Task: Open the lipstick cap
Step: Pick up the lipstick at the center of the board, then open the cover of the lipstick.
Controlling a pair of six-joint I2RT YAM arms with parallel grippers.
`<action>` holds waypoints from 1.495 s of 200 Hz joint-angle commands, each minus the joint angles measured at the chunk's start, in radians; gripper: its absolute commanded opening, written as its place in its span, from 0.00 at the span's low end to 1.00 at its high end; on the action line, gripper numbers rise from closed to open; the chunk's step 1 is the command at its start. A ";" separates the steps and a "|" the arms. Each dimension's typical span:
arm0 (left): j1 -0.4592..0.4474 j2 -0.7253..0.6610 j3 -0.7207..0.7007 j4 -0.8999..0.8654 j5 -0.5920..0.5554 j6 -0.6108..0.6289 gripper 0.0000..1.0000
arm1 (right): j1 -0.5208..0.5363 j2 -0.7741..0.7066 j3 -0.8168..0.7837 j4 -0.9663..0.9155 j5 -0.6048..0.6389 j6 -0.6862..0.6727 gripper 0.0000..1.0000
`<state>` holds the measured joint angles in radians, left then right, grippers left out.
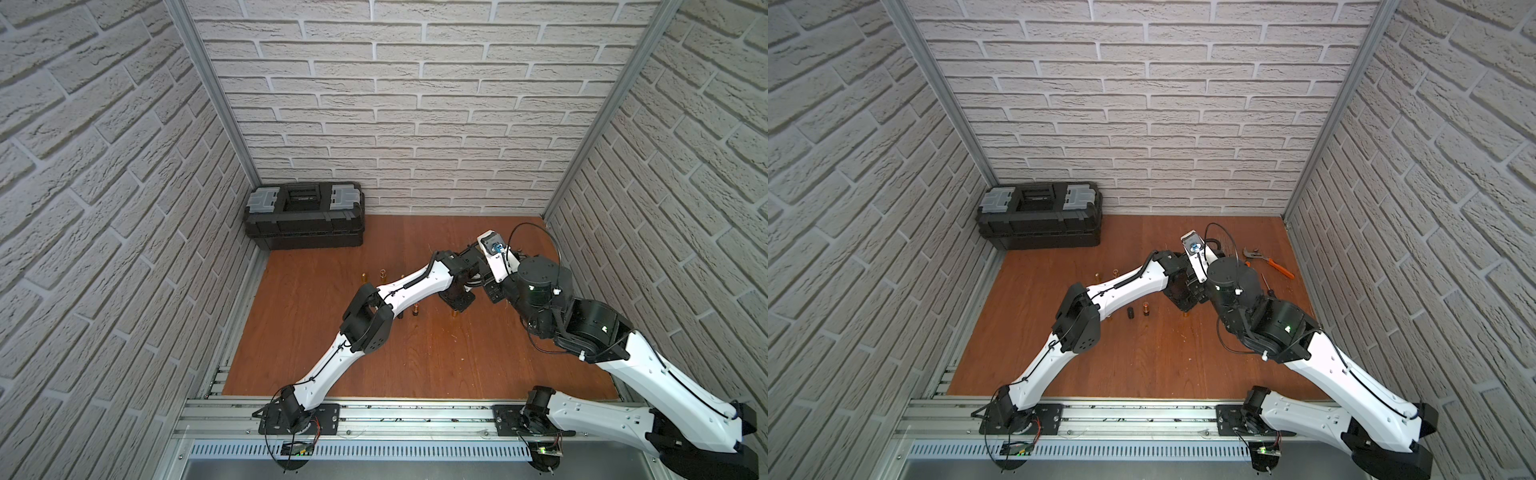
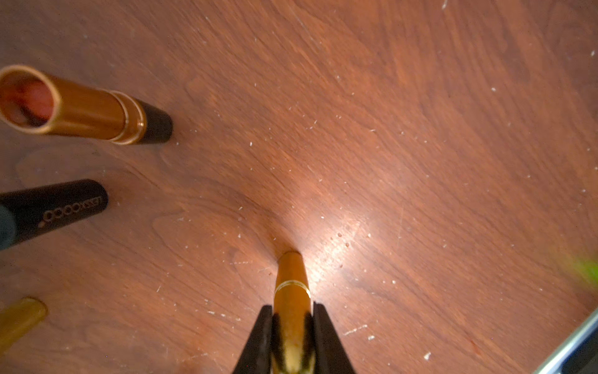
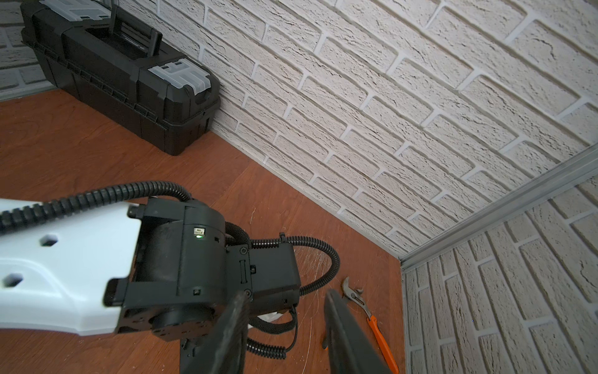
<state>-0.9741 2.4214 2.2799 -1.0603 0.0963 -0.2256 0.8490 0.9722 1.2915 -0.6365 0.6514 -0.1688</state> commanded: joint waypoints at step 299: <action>0.660 -0.991 -0.625 -0.012 0.813 -0.219 0.05 | 0.011 0.530 0.317 -0.012 -0.694 -0.074 0.19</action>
<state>-0.3252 1.4334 1.6539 -1.0859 0.8886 -0.4568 0.8543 1.5040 1.6001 -0.6846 -0.0349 -0.2298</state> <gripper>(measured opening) 0.207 0.226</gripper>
